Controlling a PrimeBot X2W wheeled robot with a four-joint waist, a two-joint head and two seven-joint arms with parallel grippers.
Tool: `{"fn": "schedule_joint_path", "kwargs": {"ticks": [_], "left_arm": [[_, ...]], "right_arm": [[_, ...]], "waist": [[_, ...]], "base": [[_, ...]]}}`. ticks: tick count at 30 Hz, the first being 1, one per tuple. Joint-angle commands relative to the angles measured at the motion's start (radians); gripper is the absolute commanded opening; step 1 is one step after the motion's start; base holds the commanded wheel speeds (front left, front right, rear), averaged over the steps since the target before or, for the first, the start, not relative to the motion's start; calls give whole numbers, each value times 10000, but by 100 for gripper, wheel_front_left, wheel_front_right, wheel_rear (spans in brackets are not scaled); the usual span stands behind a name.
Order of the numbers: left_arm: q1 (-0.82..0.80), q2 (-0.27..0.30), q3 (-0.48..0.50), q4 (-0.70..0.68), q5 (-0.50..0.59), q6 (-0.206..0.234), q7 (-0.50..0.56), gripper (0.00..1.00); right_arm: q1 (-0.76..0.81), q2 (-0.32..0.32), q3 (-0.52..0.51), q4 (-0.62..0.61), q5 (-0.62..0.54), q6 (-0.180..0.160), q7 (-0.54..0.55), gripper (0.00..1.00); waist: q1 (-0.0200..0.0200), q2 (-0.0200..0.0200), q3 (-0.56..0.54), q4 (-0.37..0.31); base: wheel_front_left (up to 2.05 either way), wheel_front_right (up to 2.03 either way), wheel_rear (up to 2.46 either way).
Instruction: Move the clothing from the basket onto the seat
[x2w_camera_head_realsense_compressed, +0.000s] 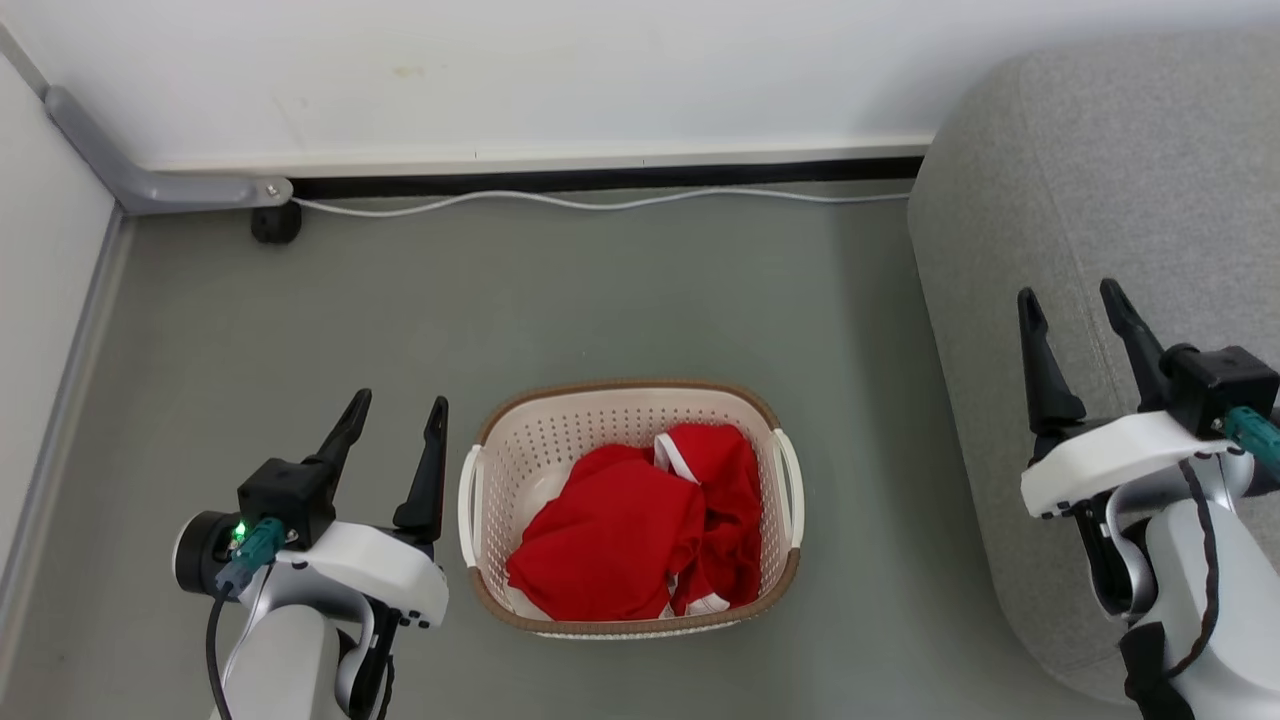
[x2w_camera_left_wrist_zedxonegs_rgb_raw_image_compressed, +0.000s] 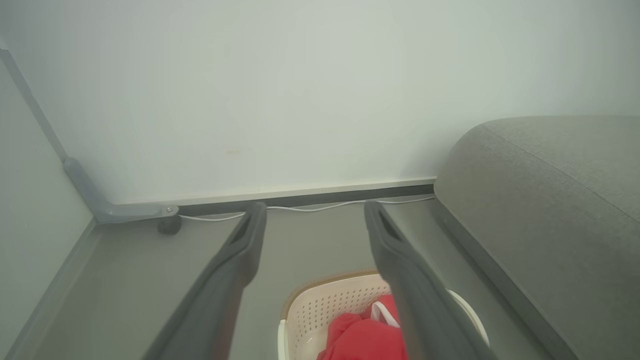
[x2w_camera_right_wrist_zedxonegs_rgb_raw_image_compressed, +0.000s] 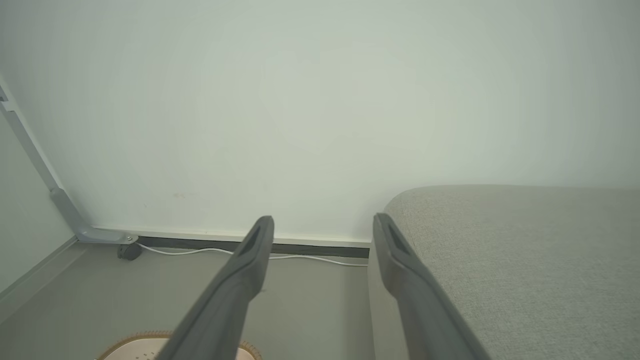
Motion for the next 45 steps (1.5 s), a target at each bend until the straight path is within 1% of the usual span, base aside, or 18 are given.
{"fn": "schedule_joint_path", "kwargs": {"ticks": [1,8,14,20,26,30,33,37,39,40,41,45], "left_arm": [[-522,120,224,-296,-78,-4,-105,100],[-1128,86,-92,-324,-210,-4,-105,100],[-1786,73,-501,-121,-397,-4,-105,100],[-2695,92,-1431,292,-762,-4,-105,100],[-3827,339,-2243,1049,-857,-4,-105,100],[-4451,515,-2745,1748,-1087,-4,-105,100],[-4936,757,-3160,2269,-1234,-4,-105,100],[-5549,1122,-3601,3056,-1319,-4,-105,100],[-5691,1185,-3707,3301,-1349,-4,-105,100],[-6014,1317,-3913,3773,-1411,-4,-105,100],[-6014,1317,-3913,3773,-1411,-4,-105,100],[-6714,1548,-4263,4998,-1617,-4,-104,100]], "right_arm": [[-369,-11,135,-392,-36,71,-136,100],[-1090,-20,-10,-1065,-41,71,-136,100],[-1929,136,-27,-1880,-100,71,-136,100],[-2800,269,55,-2546,-144,71,-136,100],[-3570,388,368,-2946,-107,71,-136,100],[-3881,533,528,-3181,-3,71,-136,100],[-4014,640,672,-3351,105,71,-136,100],[-4184,745,930,-3591,214,71,-136,100],[-4214,765,980,-3657,245,71,-136,100],[-4260,799,1060,-3797,321,71,-136,100],[-4260,799,1060,-3797,321,71,-136,100],[-4317,849,1208,-4058,451,71,-136,100]], "waist": [[-1,0,542,-122],[-1,0,2001,-312],[-1,0,3414,-568],[-1,0,4915,-870],[-1,0,6191,-1224],[-1,0,6748,-1541],[-1,0,7076,-1756],[-1,0,7437,-2090],[-1,0,7517,-2170],[-1,0,7679,-2334],[-1,0,7679,-2334],[-1,0,7991,-2659]], "base": [[0,0,0],[0,0,0],[0,0,0],[0,0,0],[0,0,0],[0,0,0],[0,0,0],[0,0,0],[0,0,0],[0,0,0],[0,0,0],[0,0,0]]}}
